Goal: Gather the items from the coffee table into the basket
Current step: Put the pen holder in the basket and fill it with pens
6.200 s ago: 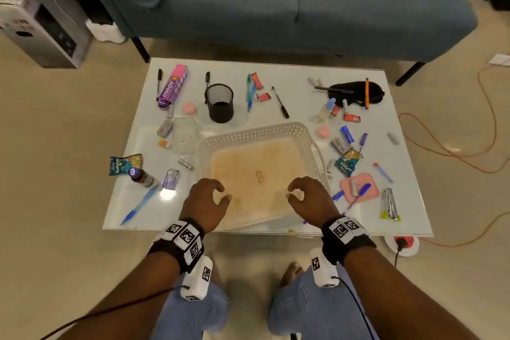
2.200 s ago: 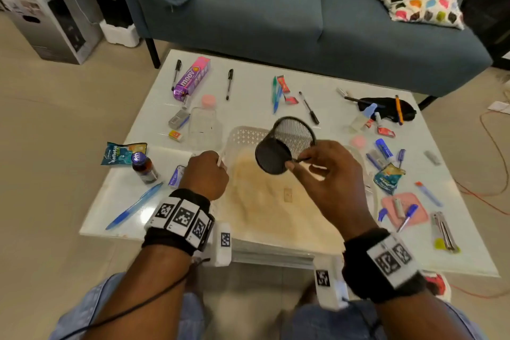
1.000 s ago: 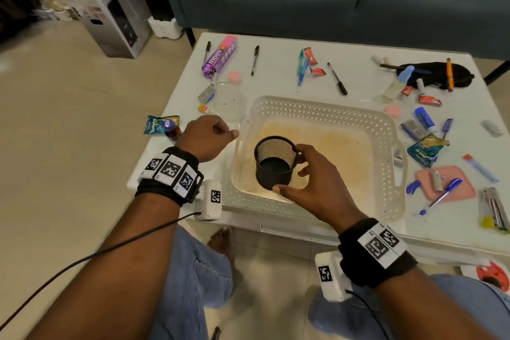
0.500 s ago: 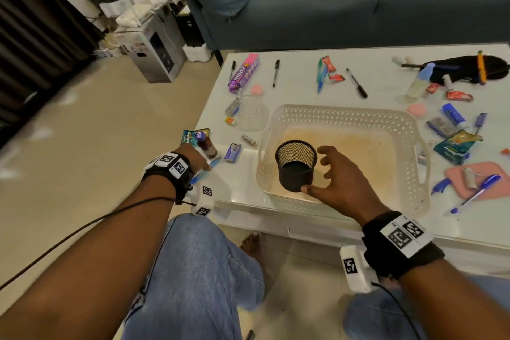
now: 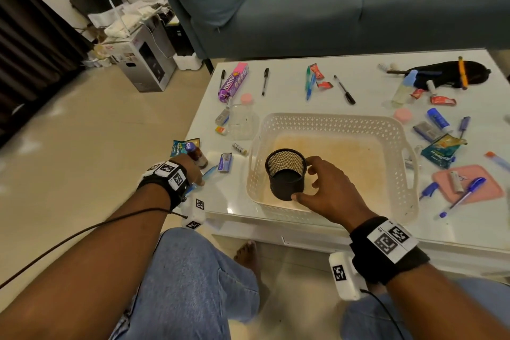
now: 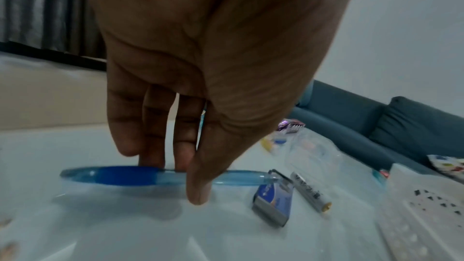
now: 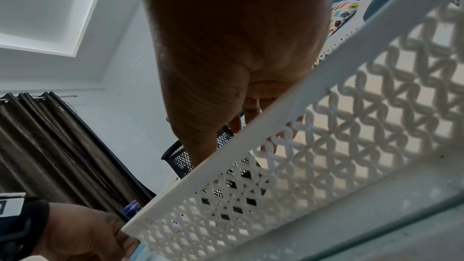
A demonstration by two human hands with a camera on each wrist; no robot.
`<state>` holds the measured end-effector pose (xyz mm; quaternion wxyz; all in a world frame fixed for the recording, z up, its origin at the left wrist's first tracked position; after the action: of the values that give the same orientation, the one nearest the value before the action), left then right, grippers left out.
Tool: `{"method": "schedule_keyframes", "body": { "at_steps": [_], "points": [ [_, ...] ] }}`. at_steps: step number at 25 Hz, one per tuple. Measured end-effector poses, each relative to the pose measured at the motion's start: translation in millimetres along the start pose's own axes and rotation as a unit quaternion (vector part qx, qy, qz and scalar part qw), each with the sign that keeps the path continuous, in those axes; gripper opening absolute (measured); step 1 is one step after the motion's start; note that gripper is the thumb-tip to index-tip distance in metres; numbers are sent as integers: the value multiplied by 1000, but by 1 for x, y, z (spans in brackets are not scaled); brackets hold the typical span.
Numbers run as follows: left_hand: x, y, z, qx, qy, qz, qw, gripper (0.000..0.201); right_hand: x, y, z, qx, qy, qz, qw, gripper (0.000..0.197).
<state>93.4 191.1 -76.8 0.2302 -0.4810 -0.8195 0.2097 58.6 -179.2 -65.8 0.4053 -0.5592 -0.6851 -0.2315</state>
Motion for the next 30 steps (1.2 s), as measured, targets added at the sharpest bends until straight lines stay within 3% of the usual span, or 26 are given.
{"method": "schedule_keyframes", "body": {
  "at_steps": [3,6,11,13,18,22,26,30],
  "points": [
    [-15,-28,-21,-28,-77,63,995,34,0,-2,-1,3,-2,7,1000,81],
    [-30,-63,-44,-66,-174,155,970,10,5,-2,-12,-13,13,0,1000,76],
    [-78,-115,-82,-168,-278,313,892,12,14,4,-36,-68,85,-23,994,64],
    [-101,-124,-86,-189,-323,339,863,14,16,3,-41,-84,105,-40,990,56],
    [-143,-128,-75,-240,-354,376,822,9,25,3,-50,-125,134,-74,980,39],
    [-163,-135,-66,-244,-365,405,802,10,39,7,-65,-174,195,-83,962,24],
    [-170,-136,-61,-238,-374,427,788,11,52,14,-77,-208,221,-103,947,32],
    [-176,-137,-57,-228,-341,456,790,9,55,19,-72,-200,255,-109,939,33]
  ]
}}
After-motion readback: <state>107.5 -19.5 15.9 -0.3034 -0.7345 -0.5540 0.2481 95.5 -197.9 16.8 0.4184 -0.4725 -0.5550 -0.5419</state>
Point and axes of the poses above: each hand's wrist, its own y-axis towards the middle knuckle, its own z-axis out of the palm, x = y × z, the point moved 7 cm from there along y, towards the middle knuckle, and after that the axes turned 13 degrees about y, right-handed, at the moved point
